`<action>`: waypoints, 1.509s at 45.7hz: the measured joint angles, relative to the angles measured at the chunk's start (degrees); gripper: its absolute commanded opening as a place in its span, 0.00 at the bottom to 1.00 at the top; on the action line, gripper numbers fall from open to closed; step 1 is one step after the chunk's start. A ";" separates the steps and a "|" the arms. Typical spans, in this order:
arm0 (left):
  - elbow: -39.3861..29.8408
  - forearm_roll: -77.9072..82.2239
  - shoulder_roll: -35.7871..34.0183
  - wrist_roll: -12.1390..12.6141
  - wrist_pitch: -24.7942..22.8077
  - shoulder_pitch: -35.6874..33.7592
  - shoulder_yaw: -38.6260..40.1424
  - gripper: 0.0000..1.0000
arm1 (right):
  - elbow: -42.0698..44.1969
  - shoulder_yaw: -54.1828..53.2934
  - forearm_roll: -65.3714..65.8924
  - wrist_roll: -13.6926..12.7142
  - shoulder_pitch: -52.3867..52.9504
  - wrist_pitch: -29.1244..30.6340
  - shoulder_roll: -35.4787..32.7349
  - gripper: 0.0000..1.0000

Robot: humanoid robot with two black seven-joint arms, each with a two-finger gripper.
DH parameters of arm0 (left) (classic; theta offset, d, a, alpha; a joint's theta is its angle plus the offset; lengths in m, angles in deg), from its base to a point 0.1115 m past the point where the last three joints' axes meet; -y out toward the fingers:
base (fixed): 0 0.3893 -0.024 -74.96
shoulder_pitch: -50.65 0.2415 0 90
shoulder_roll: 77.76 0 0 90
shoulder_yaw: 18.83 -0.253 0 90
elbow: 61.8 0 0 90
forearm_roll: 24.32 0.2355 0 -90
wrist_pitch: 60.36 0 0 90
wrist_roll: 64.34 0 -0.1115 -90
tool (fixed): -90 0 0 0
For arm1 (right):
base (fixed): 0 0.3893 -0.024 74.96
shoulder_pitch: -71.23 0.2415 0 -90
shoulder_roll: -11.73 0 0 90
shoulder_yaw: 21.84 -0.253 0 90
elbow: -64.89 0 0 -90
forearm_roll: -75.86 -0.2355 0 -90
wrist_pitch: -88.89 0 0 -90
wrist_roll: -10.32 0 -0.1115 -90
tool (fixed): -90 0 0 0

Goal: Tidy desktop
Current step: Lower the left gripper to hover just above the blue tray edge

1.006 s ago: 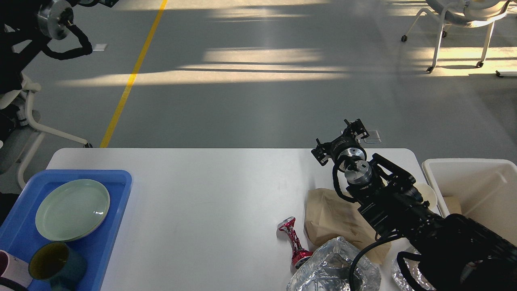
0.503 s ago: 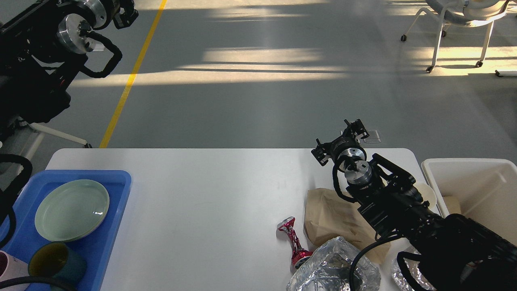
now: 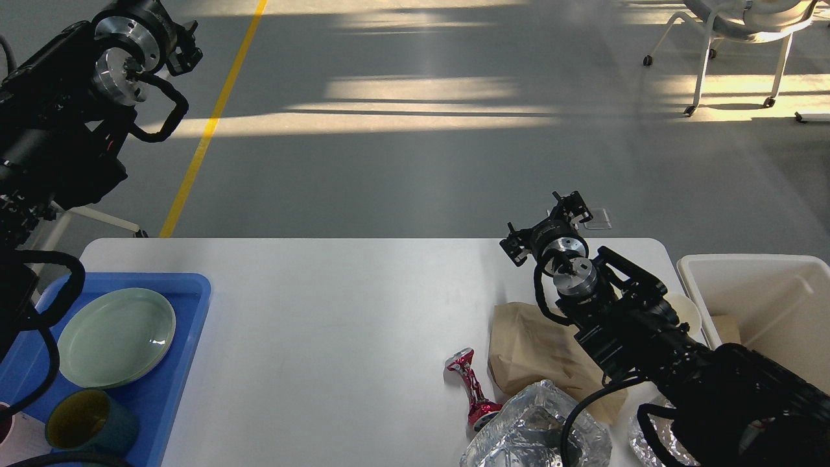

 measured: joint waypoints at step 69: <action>0.03 -0.07 10.50 0.00 4.70 16.00 5.20 0.96 | 0.01 0.00 0.00 0.00 0.00 0.01 0.00 1.00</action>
